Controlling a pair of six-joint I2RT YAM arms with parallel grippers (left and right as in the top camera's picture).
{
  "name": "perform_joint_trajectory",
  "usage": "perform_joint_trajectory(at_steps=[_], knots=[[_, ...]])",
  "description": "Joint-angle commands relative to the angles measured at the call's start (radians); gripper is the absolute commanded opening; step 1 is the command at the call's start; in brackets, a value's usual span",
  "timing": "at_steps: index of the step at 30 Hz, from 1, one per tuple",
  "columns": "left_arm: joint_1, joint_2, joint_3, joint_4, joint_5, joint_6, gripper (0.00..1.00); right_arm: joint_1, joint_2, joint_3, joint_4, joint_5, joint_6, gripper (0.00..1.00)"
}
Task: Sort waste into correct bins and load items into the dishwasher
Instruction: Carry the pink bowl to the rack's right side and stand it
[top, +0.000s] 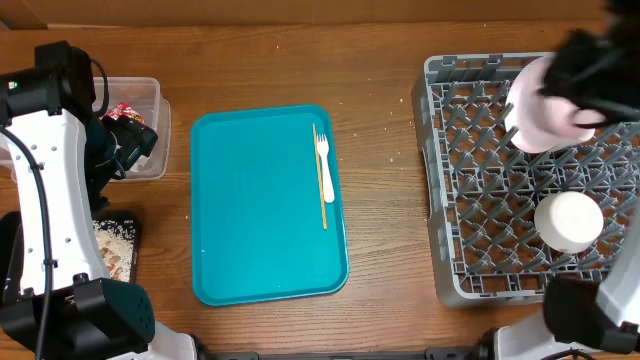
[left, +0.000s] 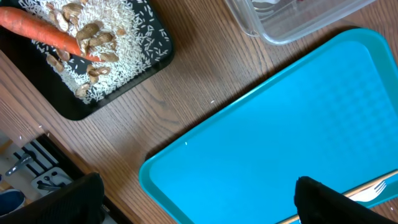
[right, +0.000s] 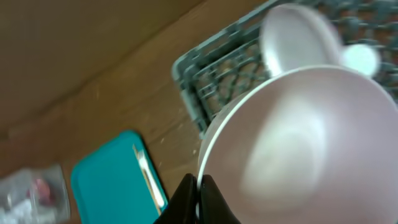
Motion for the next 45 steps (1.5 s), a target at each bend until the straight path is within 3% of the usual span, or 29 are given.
perform_joint_trajectory(at_steps=[1, 7, 11, 15, 29, 45], knots=[[-0.008, 0.005, 0.0, -0.002, -0.008, -0.003, 1.0, -0.226, -0.034, -0.007, 0.002, -0.183, -0.083, 0.04], [-0.008, 0.005, 0.0, -0.002, -0.008, -0.003, 1.0, -0.625, -0.021, -0.183, 0.066, -0.594, -0.216, 0.04], [-0.008, 0.005, 0.0, -0.002, -0.008, -0.003, 1.0, -0.721, -0.021, -0.417, 0.212, -0.795, -0.276, 0.04], [-0.008, 0.005, 0.0, -0.002, -0.008, -0.003, 1.0, -0.76, -0.021, -0.733, 0.552, -1.001, -0.275, 0.04], [-0.008, 0.005, 0.0, -0.002, -0.008, -0.003, 1.0, -0.771, -0.002, -0.997, 0.929, -0.923, -0.119, 0.04], [-0.008, 0.005, 0.0, -0.002, -0.008, -0.003, 1.0, -0.797, 0.085, -1.008, 0.992, -0.958, -0.069, 0.04]])
